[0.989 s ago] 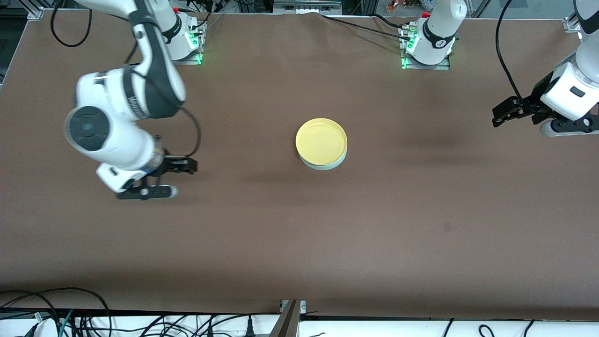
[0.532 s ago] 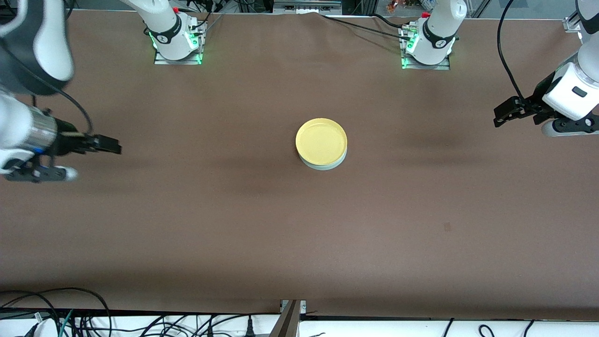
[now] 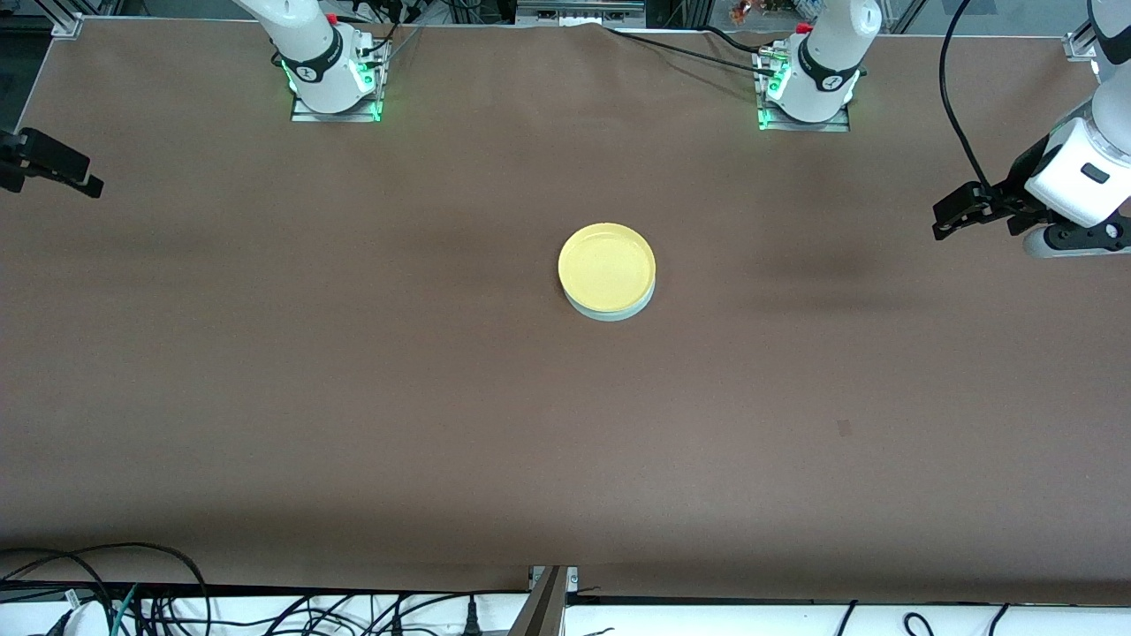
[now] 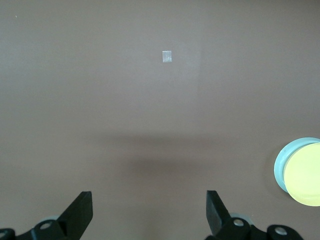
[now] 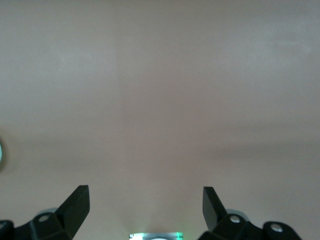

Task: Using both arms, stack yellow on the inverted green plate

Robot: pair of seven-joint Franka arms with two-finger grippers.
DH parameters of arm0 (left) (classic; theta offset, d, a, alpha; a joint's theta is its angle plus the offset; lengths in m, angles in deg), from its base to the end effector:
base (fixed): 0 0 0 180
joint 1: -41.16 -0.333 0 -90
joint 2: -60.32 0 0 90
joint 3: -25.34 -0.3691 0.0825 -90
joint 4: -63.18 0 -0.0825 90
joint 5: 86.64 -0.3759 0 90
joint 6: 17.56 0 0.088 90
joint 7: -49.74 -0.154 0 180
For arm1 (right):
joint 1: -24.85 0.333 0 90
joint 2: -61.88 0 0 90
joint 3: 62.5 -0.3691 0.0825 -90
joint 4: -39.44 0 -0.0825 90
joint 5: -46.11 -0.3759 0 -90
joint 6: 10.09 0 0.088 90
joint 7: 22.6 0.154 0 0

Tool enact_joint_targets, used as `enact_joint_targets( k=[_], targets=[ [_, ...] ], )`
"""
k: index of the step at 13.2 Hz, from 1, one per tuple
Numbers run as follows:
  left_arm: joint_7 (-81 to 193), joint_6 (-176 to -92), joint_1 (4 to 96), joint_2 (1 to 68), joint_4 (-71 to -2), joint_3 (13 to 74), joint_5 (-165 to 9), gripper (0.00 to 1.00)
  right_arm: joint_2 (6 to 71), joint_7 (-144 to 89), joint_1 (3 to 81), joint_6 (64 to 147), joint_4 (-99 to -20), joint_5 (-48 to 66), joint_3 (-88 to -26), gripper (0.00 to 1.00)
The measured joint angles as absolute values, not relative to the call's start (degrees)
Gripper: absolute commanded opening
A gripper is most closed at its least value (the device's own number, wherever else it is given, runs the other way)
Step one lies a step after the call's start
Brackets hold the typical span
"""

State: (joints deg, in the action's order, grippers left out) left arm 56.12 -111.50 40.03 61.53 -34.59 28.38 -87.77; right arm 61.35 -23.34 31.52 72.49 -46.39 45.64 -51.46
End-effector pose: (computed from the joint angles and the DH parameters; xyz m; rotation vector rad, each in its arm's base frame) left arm 0.5382 -0.0153 0.5849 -3.1146 -0.1188 0.0688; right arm 0.5320 -0.0387 0.6481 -3.1291 0.0980 0.1025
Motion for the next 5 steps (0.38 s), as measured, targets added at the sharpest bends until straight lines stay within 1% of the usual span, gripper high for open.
enact_joint_targets(
  k=[3, 5],
  targets=[
    [56.1, -111.5, 40.0, 61.5, -34.6, 28.6, -87.8, 1.00, 61.5, -23.1, 30.6, 71.4, -46.7, 46.3, -54.9, 1.00],
    [56.1, -111.5, 40.1, 61.5, -34.6, 28.6, -87.8, 1.00, 61.4, -23.0, 30.5, 71.3, -46.7, 46.3, -55.6, 1.00]
  ],
)
